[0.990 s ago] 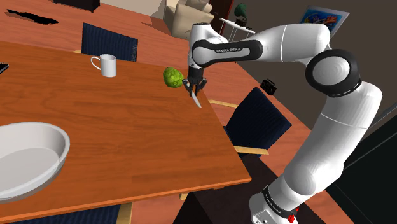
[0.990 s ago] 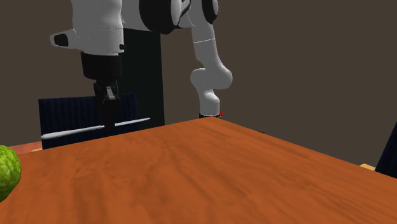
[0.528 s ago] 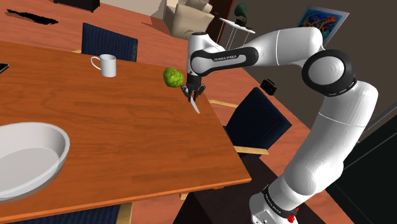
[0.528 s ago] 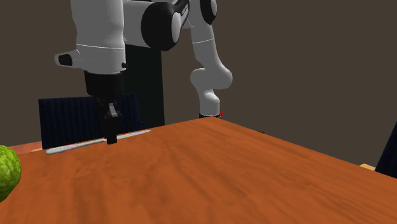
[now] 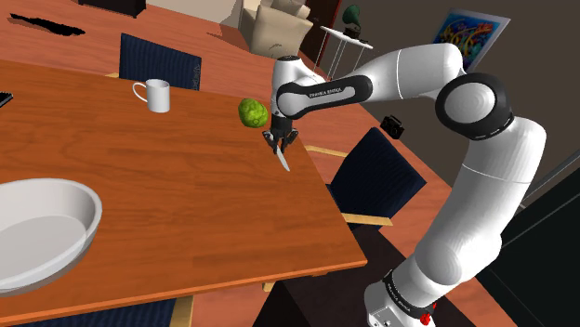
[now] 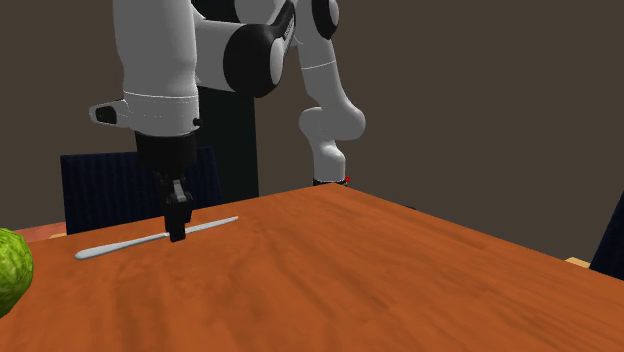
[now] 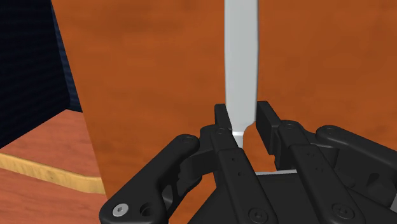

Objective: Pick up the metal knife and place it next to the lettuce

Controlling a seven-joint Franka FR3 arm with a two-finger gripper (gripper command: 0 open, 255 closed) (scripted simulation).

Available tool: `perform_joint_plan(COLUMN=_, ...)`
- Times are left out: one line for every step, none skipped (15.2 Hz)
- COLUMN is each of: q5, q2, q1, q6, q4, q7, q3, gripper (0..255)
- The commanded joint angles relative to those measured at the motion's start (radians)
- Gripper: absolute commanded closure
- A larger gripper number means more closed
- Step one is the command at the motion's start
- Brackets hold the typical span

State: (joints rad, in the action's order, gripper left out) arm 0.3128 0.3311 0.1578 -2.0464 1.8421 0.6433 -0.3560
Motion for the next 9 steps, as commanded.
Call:
perform_joint_plan(q5=0.0, q2=0.0, q1=0.0, q6=0.0, q4=0.0, q7=0.0, q3=0.0, gripper=255)
perform_joint_plan(q5=0.0, q2=0.0, q1=0.0, q6=0.0, q4=0.0, q7=0.0, q3=0.0, gripper=255)
perform_joint_plan(q5=0.0, q2=0.0, q1=0.0, q6=0.0, q4=0.0, q7=0.0, q3=0.0, gripper=255)
perform_joint_plan(q5=0.0, q2=0.0, q1=0.0, q6=0.0, q4=0.0, q7=0.0, q3=0.0, gripper=0)
perform_joint_plan(q5=0.0, q2=0.0, q1=0.0, q6=0.0, q4=0.0, q7=0.0, q3=0.0, gripper=0)
perform_joint_plan(q5=0.0, q2=0.0, q1=0.0, q6=0.0, q4=0.0, q7=0.0, q3=0.0, gripper=0)
perform_joint_plan(q5=0.0, q2=0.0, q1=0.0, q6=0.0, q4=0.0, q7=0.0, q3=0.0, gripper=0)
perform_joint_plan(q5=0.0, q2=0.0, q1=0.0, q6=0.0, q4=0.0, q7=0.0, q3=0.0, gripper=0)
perform_joint_plan(q5=0.0, q2=0.0, q1=0.0, q6=0.0, q4=0.0, q7=0.0, q3=0.0, gripper=0)
